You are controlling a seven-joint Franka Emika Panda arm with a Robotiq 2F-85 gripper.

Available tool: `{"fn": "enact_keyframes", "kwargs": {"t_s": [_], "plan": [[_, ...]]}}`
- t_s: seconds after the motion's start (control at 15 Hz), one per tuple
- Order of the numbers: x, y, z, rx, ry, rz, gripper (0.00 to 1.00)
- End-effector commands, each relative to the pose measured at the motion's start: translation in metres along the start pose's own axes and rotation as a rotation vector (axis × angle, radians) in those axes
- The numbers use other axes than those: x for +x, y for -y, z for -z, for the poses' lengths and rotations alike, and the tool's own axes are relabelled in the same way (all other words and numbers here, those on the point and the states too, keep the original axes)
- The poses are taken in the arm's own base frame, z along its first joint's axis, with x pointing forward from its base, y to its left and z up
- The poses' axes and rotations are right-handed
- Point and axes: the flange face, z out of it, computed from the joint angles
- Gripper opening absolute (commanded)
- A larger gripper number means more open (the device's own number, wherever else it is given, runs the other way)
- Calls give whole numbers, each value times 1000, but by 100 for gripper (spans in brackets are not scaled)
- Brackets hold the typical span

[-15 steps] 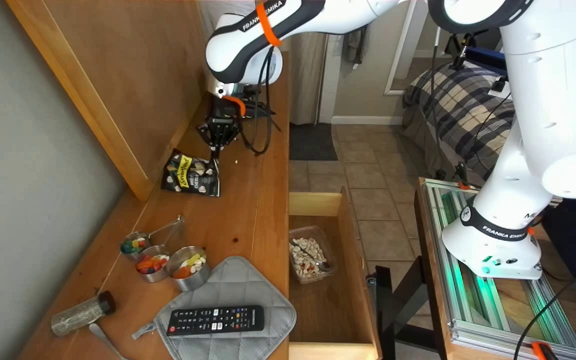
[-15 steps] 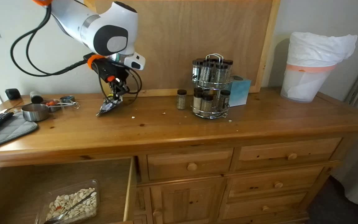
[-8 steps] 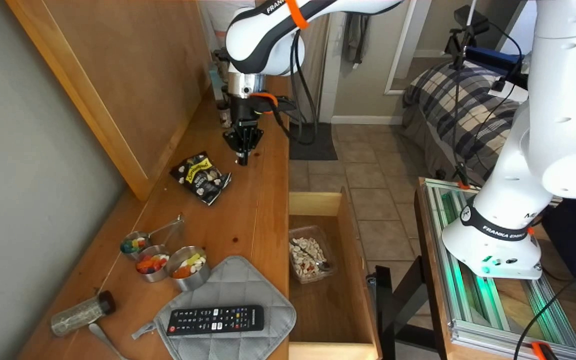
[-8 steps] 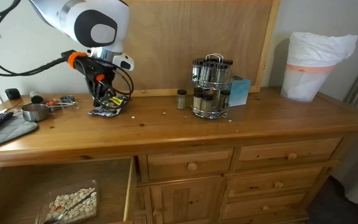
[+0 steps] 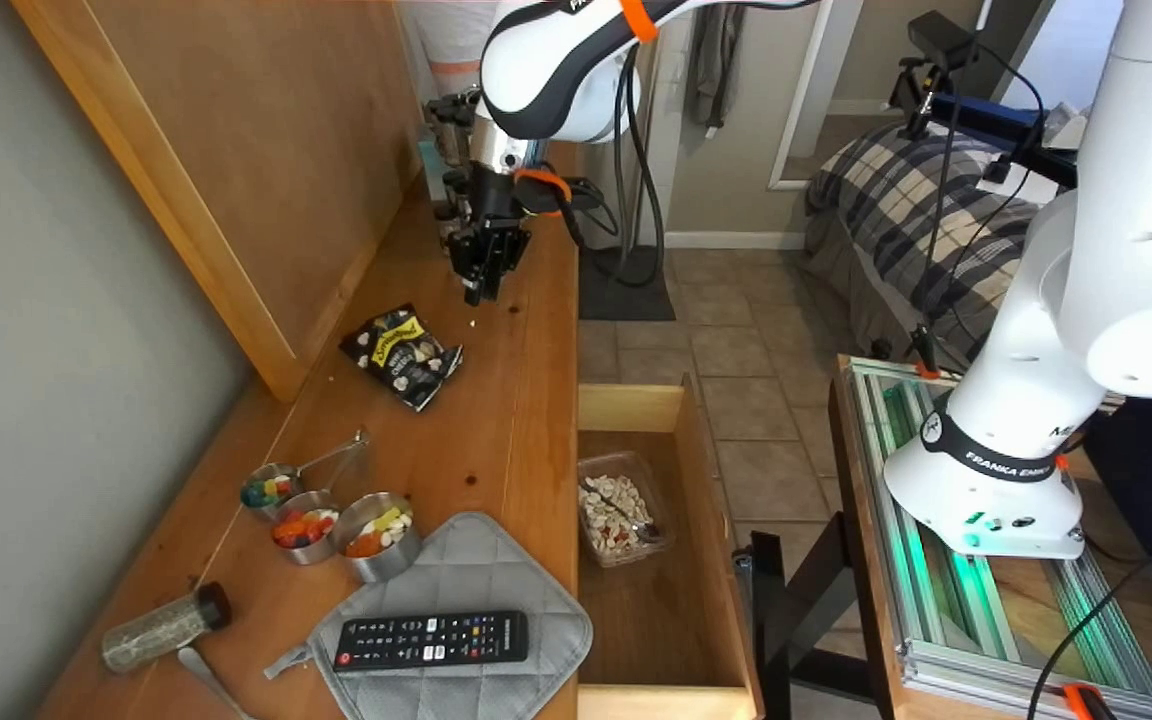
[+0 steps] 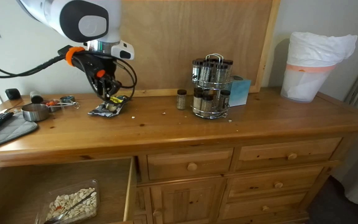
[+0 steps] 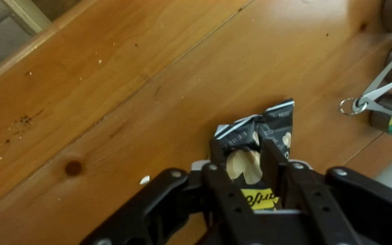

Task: Put the pack of chips on the table into the open drawer

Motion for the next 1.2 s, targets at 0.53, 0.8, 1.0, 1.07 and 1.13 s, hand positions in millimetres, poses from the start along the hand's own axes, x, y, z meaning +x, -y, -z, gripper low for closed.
{"fn": "enact_keyframes", "kwargs": {"t_s": [0.53,0.8,1.0,1.07,1.13], "plan": [[74,7,-8,23,-98,-25,100],[96,10,-47,52,-100,-49,100],[110,10,-72,84,-90,-89,100],[115,9,-80,85,-91,-100,100],[119,8,-86,89,-91,-110,100]]}}
